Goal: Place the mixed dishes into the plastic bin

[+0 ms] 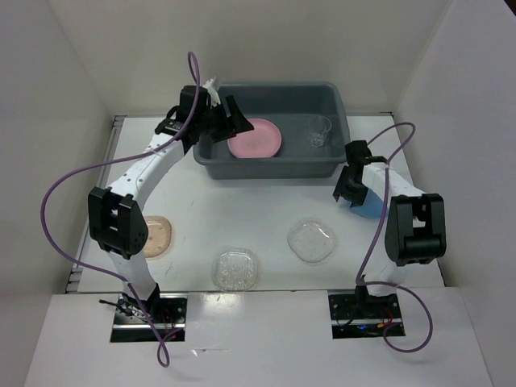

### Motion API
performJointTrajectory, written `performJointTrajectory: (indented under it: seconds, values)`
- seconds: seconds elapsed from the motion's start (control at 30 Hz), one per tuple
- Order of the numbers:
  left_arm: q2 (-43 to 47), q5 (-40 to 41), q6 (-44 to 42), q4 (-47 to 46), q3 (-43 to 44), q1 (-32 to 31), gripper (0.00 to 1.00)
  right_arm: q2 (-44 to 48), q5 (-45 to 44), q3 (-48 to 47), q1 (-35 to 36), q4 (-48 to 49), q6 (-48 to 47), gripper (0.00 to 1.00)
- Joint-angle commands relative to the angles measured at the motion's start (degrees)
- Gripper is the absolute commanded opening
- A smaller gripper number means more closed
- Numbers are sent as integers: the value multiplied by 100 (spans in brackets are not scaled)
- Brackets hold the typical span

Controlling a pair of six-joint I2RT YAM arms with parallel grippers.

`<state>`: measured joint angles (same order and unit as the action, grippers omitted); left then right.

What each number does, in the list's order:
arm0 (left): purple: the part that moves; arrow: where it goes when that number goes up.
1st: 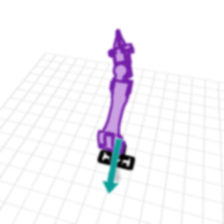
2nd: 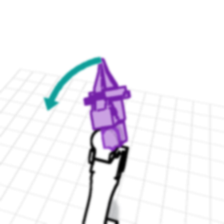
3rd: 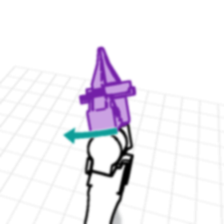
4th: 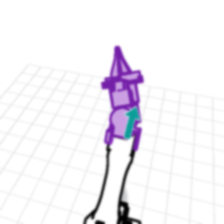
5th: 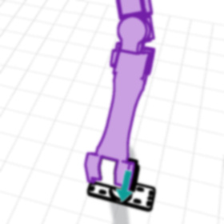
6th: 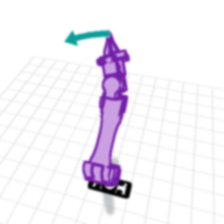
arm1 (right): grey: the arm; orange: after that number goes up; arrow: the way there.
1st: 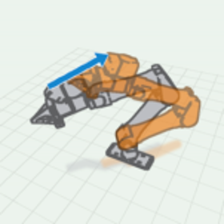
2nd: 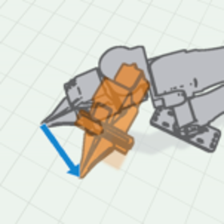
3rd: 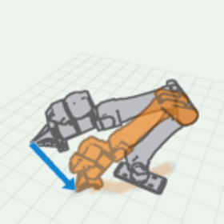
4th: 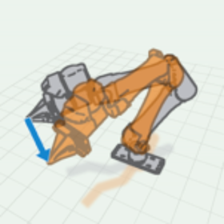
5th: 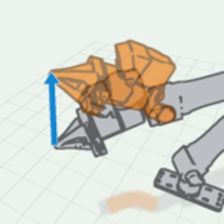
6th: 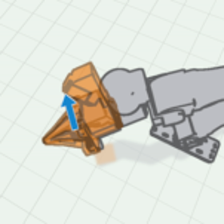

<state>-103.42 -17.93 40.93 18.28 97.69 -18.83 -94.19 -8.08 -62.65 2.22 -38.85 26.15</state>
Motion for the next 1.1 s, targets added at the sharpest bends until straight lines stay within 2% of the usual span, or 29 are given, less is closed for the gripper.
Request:
performJointTrajectory:
  seconds: [0.0,0.2,0.57,1.07]
  values:
    - [85,-70,47,-246,-74,20,80,59,-343,-212,68,-88,-453,56]
    - [138,-70,47,-246,-127,20,80,-55,-922,-370,577,-35,-515,57]
    - [190,-70,47,-246,-233,20,80,-161,-1696,-265,683,255,-567,57]
    - [243,-70,-58,-246,-286,20,81,-776,-1574,-107,683,519,-620,57]
